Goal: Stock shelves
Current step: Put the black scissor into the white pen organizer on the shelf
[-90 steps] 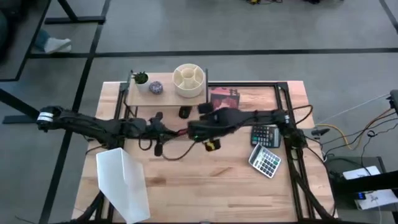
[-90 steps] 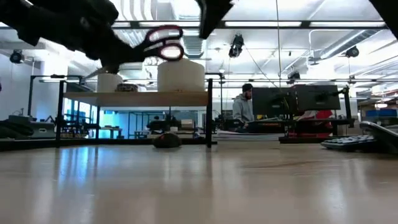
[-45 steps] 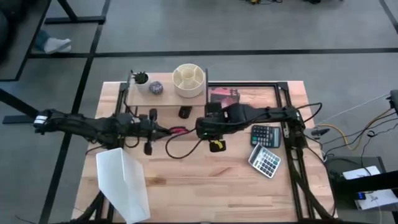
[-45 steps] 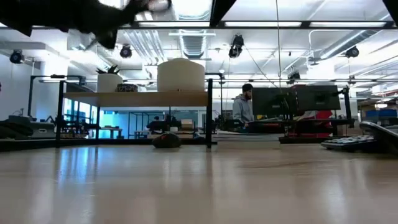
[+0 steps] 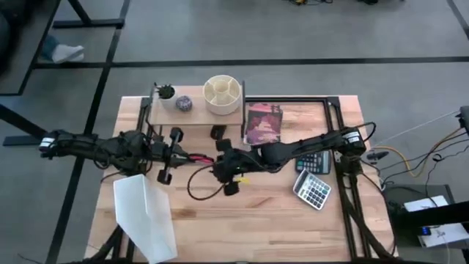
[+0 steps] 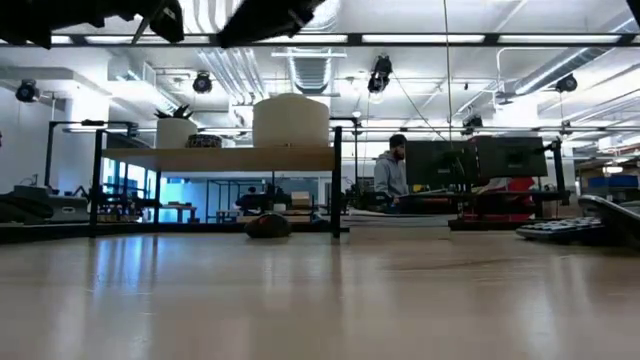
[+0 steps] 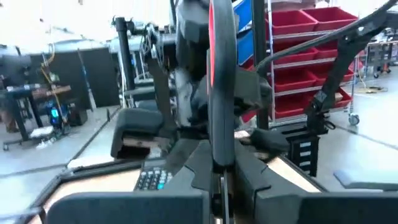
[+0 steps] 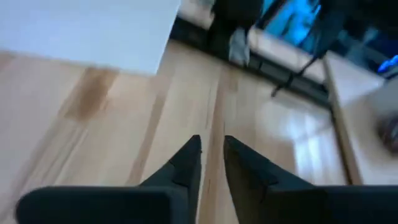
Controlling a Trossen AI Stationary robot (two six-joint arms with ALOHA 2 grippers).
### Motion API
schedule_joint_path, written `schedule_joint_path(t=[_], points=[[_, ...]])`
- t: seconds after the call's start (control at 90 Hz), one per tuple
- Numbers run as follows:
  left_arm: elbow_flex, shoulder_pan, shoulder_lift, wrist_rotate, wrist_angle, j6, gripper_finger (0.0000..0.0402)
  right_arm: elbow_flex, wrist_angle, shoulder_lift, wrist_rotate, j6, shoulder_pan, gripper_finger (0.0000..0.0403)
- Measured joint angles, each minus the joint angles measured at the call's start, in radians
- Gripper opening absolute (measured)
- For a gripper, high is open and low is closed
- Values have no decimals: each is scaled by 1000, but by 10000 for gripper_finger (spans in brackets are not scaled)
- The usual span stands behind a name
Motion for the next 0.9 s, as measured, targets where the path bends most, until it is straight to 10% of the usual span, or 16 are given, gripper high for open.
schedule_joint_path(t=[0.589, 0.9], points=[[1, 0, -59, 32, 135, 101, 7, 114, 344, -33, -1, -129, -9, 19], [1, 1, -37, 29, 206, 123, 8, 131, 319, -30, -83, -109, -5, 119]])
